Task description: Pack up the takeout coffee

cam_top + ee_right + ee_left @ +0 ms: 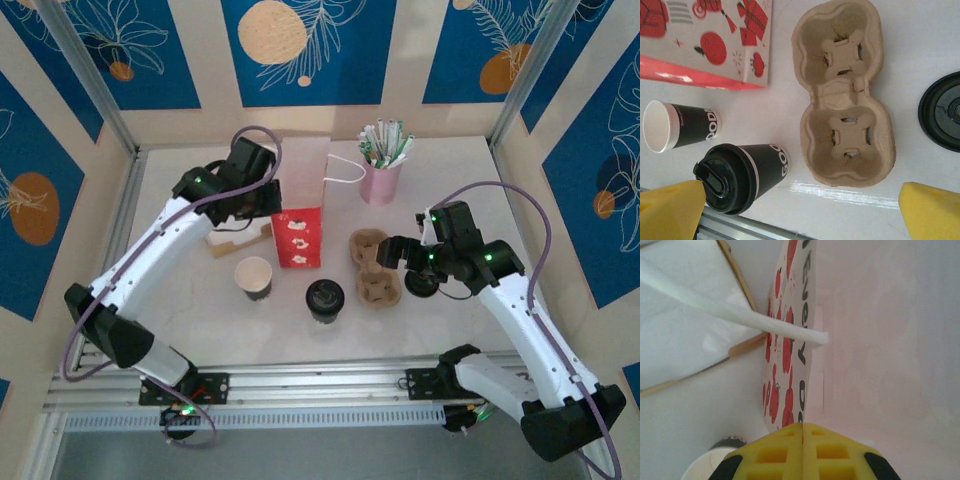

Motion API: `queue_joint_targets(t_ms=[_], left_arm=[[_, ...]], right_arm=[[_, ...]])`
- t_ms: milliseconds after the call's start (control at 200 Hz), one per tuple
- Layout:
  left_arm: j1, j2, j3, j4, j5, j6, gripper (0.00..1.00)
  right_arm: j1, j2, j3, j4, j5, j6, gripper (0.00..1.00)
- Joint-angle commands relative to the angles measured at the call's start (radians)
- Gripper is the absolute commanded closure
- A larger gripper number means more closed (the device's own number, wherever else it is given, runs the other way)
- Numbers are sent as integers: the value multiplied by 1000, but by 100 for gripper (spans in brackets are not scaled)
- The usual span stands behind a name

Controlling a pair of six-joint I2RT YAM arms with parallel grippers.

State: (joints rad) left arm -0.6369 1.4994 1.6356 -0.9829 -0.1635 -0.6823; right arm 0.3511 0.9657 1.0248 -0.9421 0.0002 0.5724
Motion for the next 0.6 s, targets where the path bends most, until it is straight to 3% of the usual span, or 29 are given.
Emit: queue_joint_targets(t_ms=[0, 365, 595], left_arm=[[-27, -56, -35, 25, -38, -72, 100], [-93, -142, -123, 34, -75, -168, 100], [-109, -222, -206, 83, -82, -181, 69]], right_arm=[[6, 10, 29, -9, -32, -28, 1], [69, 42, 47, -20, 5, -33, 1], [214, 134, 73, -61, 175, -52, 1]])
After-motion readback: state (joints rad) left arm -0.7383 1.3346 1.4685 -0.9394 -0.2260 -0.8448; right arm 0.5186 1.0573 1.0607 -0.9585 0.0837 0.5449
